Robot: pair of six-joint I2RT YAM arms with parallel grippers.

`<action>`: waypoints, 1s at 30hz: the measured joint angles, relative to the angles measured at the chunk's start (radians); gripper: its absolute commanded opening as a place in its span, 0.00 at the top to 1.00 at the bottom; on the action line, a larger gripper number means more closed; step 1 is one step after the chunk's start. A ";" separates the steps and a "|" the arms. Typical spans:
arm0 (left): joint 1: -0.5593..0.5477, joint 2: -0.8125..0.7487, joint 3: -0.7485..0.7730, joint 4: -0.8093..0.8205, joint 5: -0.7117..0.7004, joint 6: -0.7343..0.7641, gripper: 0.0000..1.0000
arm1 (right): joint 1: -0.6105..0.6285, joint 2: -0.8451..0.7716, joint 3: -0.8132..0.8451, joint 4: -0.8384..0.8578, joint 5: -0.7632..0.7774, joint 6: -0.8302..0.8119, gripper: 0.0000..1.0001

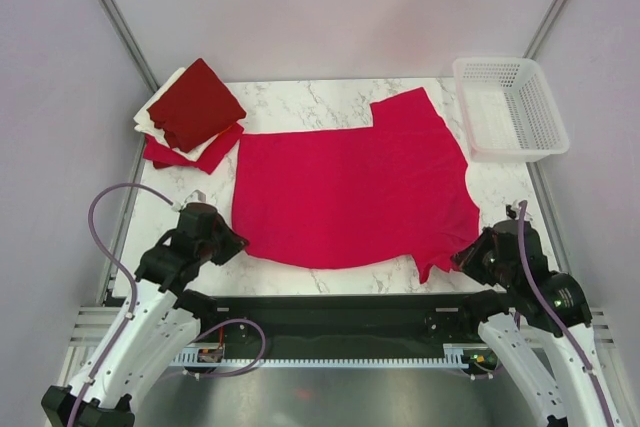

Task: Fold and stack the t-shirts
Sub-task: Fold the tshirt

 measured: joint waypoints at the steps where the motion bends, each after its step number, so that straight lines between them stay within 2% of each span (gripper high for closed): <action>1: 0.000 -0.004 0.003 -0.012 0.000 -0.003 0.98 | 0.000 -0.002 0.006 -0.010 -0.001 0.000 1.00; 7: 0.000 0.027 0.076 -0.067 -0.008 0.000 0.97 | 0.000 0.074 0.060 0.020 -0.008 -0.023 1.00; 12: 0.002 0.274 0.237 -0.071 -0.011 0.064 0.98 | 0.000 0.339 0.122 0.169 -0.027 -0.082 1.00; 16: 0.043 0.472 0.321 -0.057 -0.006 0.133 0.98 | 0.000 0.550 0.212 0.277 -0.016 -0.142 1.00; 24: 0.140 0.643 0.423 -0.031 -0.002 0.224 0.98 | -0.011 0.854 0.430 0.389 0.058 -0.267 1.00; 30: 0.233 0.751 0.434 -0.003 0.026 0.274 0.98 | -0.101 1.014 0.505 0.421 0.051 -0.346 1.00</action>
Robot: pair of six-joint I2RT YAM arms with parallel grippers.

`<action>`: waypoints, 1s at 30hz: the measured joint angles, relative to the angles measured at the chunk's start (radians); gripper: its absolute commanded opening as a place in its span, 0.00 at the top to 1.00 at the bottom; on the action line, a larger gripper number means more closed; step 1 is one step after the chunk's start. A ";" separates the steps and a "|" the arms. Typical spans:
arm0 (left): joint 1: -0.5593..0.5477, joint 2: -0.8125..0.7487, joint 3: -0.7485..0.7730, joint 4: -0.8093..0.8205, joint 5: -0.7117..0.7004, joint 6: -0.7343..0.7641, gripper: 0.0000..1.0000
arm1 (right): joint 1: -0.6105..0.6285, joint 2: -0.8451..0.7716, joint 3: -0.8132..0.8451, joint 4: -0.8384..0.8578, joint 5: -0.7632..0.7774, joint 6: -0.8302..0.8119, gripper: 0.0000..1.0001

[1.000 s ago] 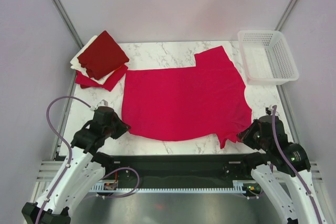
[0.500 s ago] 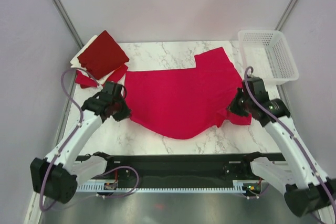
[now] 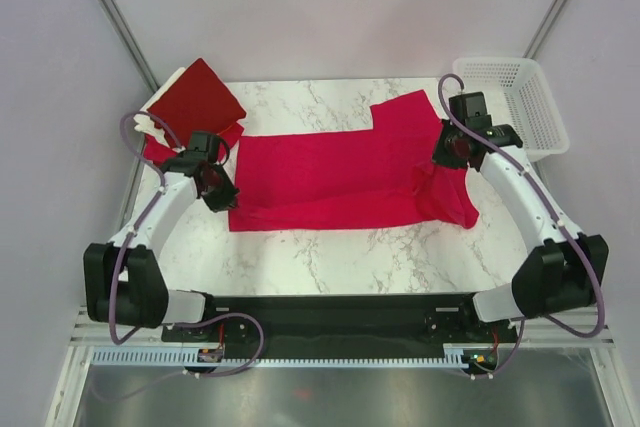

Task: Fold and stack the t-shirts
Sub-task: Fold the tshirt

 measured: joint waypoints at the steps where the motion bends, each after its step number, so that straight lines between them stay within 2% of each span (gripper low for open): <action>1: 0.010 0.023 0.006 0.002 0.002 0.007 0.98 | -0.014 0.022 0.006 0.005 -0.003 -0.008 1.00; 10: 0.021 0.227 0.116 0.016 0.023 0.041 0.98 | -0.067 0.195 0.070 0.024 -0.039 -0.051 1.00; 19: 0.024 0.422 0.214 0.031 0.023 0.069 0.94 | -0.078 0.302 0.126 0.034 -0.002 -0.049 1.00; 23: 0.035 0.462 0.230 0.030 0.016 0.070 0.90 | -0.088 0.368 0.186 0.035 0.021 -0.049 1.00; 30: 0.040 0.463 0.245 0.031 -0.012 0.069 0.89 | -0.108 0.498 0.317 0.020 0.081 -0.053 1.00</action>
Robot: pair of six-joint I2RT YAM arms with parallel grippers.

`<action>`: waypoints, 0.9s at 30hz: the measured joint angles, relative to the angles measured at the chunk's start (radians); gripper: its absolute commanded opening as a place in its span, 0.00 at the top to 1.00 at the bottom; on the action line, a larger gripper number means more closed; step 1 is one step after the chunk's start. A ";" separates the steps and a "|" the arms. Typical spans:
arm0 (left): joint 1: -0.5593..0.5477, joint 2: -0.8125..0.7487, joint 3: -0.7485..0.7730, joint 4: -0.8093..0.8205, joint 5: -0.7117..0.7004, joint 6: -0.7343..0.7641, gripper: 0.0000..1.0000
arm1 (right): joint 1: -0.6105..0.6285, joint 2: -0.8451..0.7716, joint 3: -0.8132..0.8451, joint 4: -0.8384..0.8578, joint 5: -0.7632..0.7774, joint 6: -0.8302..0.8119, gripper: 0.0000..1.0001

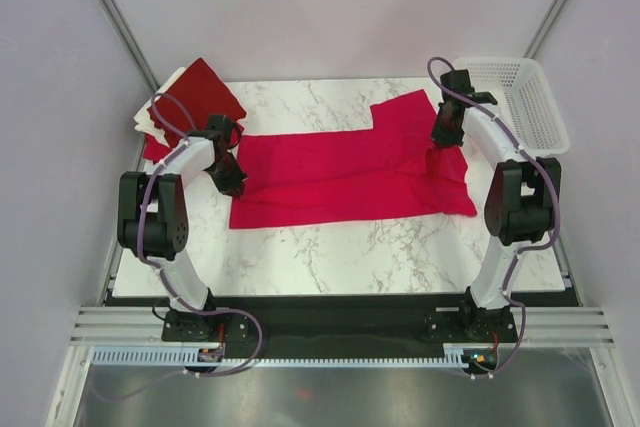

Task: Fold and stack the t-shirts
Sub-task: Fold the tshirt

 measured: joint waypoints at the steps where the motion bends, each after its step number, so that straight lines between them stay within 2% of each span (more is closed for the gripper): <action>1: 0.000 0.000 0.000 -0.001 -0.005 0.000 0.90 | -0.002 0.016 0.013 -0.001 0.005 -0.001 0.99; 3: 0.000 0.000 0.000 -0.001 -0.018 0.000 0.89 | -0.005 0.048 0.039 -0.006 0.008 -0.004 0.92; 6: 0.000 0.002 0.000 -0.001 -0.024 0.000 0.74 | -0.008 0.095 0.072 -0.010 0.010 -0.016 0.77; 7: 0.000 0.003 0.000 -0.001 -0.025 0.000 0.57 | -0.009 0.106 0.078 -0.010 0.010 -0.021 0.61; 8: 0.000 0.008 0.000 -0.001 -0.024 0.000 0.41 | -0.010 0.119 0.085 -0.012 0.014 -0.023 0.49; 9: 0.000 0.010 0.000 -0.001 -0.024 0.004 0.41 | -0.011 0.127 0.089 -0.013 0.018 -0.026 0.37; 10: 0.000 0.011 0.000 -0.001 -0.023 0.004 0.28 | -0.013 0.134 0.090 -0.014 0.027 -0.027 0.21; 11: 0.000 0.012 0.000 -0.002 -0.023 0.009 0.23 | -0.015 0.138 0.093 -0.020 0.036 -0.024 0.17; 14: 0.000 0.003 0.001 -0.002 -0.025 0.012 0.14 | -0.019 0.141 0.111 -0.038 0.069 -0.036 0.12; 17: 0.000 -0.050 0.001 -0.005 -0.027 0.013 0.14 | -0.019 0.129 0.137 -0.042 0.083 -0.037 0.11; 21: -0.014 -0.211 -0.003 -0.002 -0.050 0.015 0.17 | -0.010 0.028 0.113 -0.031 0.098 -0.035 0.11; 23: -0.029 -0.291 -0.028 0.010 -0.053 0.014 0.18 | 0.001 -0.079 0.024 0.016 0.098 -0.028 0.11; 27: -0.080 -0.384 -0.127 0.028 -0.047 0.002 0.16 | 0.027 -0.381 -0.282 0.100 0.063 0.007 0.11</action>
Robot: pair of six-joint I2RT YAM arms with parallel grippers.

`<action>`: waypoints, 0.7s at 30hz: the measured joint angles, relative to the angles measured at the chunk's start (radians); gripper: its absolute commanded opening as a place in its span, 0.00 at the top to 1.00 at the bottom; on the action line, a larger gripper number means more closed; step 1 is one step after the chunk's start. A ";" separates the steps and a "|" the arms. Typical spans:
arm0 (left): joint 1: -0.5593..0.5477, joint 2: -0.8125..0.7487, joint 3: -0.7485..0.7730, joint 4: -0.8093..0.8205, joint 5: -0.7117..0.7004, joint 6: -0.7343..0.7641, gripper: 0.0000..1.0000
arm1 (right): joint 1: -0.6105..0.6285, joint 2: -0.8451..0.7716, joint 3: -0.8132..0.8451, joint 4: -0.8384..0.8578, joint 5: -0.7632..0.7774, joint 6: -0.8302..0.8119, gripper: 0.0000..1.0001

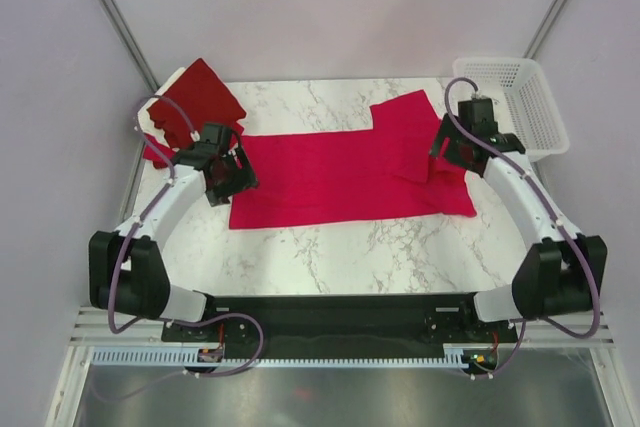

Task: Fold and stack the t-shirts
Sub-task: Fold the tshirt

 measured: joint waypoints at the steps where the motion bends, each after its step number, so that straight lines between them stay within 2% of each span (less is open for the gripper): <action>1: -0.010 0.000 -0.028 0.007 0.007 -0.003 0.14 | 0.001 -0.070 -0.082 0.028 -0.011 0.012 0.09; 4: -0.026 0.003 -0.153 0.027 0.031 -0.018 0.12 | -0.020 -0.174 -0.261 0.058 -0.043 0.039 0.02; 8: -0.026 0.003 -0.254 0.048 0.031 -0.037 0.11 | -0.129 -0.170 -0.412 0.088 -0.114 0.047 0.02; 12: -0.026 0.010 -0.290 0.093 0.019 -0.057 0.11 | -0.224 -0.148 -0.487 0.119 -0.178 0.059 0.02; 17: -0.026 0.066 -0.292 0.155 -0.014 -0.092 0.14 | -0.247 -0.100 -0.529 0.196 -0.223 0.080 0.03; 18: -0.026 0.072 -0.292 0.163 -0.023 -0.097 0.16 | -0.250 -0.087 -0.536 0.212 -0.229 0.083 0.04; 21: -0.026 0.087 -0.292 0.191 -0.042 -0.114 0.32 | -0.267 -0.048 -0.556 0.254 -0.239 0.093 0.14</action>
